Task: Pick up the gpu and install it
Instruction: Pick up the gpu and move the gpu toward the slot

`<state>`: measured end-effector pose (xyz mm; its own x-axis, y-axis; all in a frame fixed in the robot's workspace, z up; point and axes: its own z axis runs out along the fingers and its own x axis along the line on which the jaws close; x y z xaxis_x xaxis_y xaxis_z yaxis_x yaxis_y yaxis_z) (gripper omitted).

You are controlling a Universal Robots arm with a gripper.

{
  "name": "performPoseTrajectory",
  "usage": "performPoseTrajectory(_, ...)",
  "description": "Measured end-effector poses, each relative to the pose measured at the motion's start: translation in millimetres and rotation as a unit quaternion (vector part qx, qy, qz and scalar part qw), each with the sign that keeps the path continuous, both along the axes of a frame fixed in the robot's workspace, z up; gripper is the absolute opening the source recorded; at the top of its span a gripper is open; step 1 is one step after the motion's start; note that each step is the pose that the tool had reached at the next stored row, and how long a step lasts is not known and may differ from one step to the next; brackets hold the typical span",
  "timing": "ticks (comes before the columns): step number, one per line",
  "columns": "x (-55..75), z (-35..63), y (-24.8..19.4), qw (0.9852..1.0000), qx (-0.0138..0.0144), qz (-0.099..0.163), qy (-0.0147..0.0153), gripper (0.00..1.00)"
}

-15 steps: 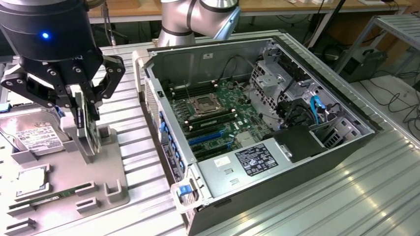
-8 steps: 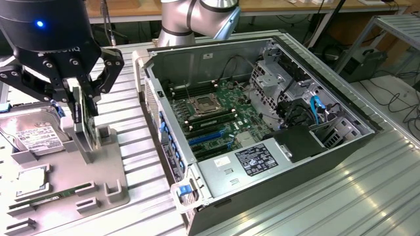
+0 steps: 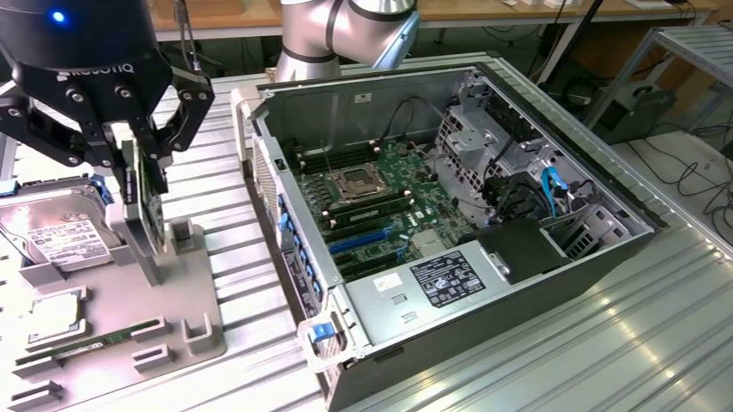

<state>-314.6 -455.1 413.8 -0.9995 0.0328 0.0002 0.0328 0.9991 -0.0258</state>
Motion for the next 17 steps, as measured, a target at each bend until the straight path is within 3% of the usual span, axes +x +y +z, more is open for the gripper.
performPoseTrajectory(17, 0.0, 24.7, 0.0, 1.0, -0.0002, 0.0, 0.0001, 0.28)
